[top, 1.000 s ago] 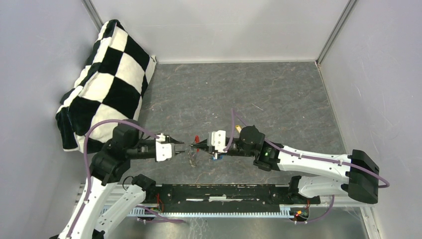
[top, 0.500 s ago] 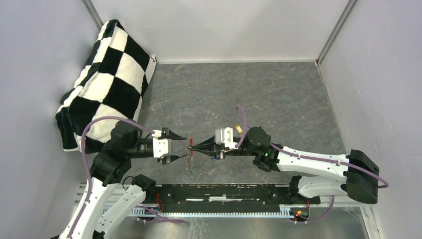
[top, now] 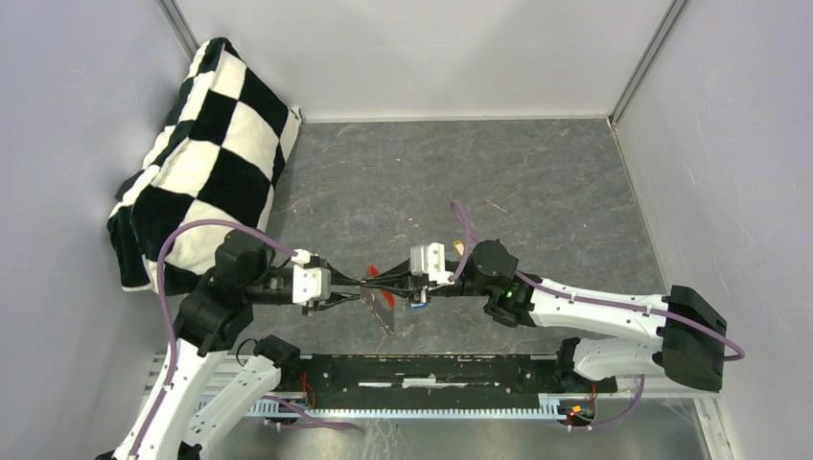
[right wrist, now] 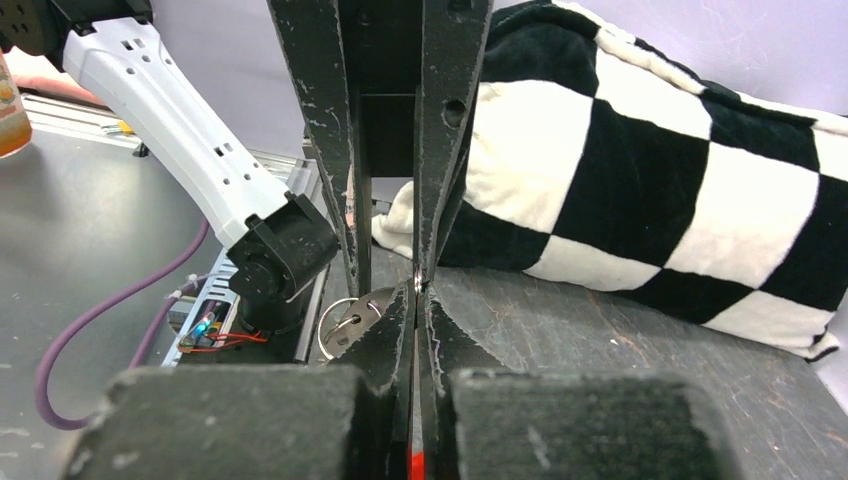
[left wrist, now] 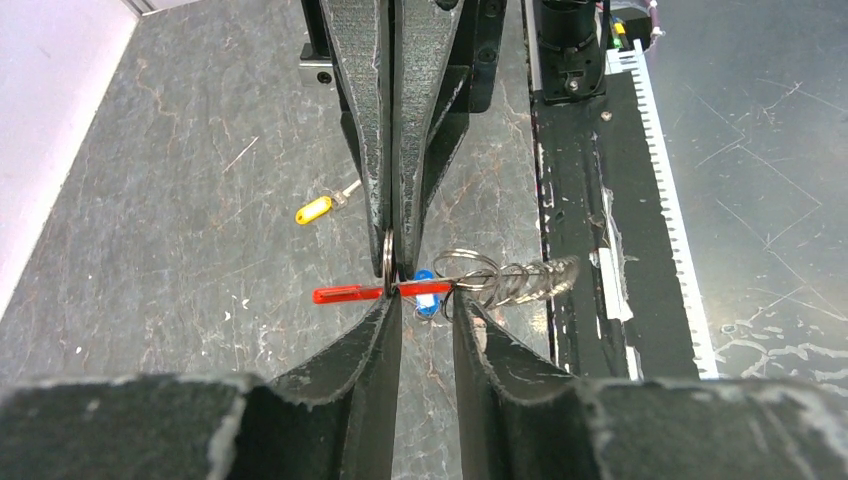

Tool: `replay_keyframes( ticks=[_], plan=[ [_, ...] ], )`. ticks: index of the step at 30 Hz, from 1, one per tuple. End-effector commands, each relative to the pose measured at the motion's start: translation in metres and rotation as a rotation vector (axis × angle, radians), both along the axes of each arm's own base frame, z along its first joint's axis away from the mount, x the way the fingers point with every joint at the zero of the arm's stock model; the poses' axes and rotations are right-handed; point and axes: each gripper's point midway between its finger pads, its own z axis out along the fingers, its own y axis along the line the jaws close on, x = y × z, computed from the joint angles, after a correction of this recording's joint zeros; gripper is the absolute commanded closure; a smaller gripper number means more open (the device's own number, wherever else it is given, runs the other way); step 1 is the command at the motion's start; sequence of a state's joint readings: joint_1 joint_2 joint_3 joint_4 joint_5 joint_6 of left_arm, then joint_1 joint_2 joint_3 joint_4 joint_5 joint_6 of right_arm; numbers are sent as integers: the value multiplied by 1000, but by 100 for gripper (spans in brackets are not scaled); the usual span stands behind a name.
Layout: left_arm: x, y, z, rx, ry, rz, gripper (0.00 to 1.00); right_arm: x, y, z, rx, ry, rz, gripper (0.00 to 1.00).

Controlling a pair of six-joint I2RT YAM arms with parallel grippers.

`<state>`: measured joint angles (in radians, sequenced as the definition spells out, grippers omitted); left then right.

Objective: Put the keys on the keyring
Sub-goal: Adjust the keyring.

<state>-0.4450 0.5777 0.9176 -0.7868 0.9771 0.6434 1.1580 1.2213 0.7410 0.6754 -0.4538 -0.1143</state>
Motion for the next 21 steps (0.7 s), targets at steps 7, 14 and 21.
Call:
replay_keyframes(
  ticks=[7,14,21],
  plan=[
    [3,5,14,22,-159,-15,66,-14,7,7,-26,-50,91,99],
    [8,15,2,109,-259,-10,67,-14,5,6,-42,-64,101,99],
    [12,14,6,106,-276,-3,71,-18,7,4,-53,-62,126,99]
  ],
)
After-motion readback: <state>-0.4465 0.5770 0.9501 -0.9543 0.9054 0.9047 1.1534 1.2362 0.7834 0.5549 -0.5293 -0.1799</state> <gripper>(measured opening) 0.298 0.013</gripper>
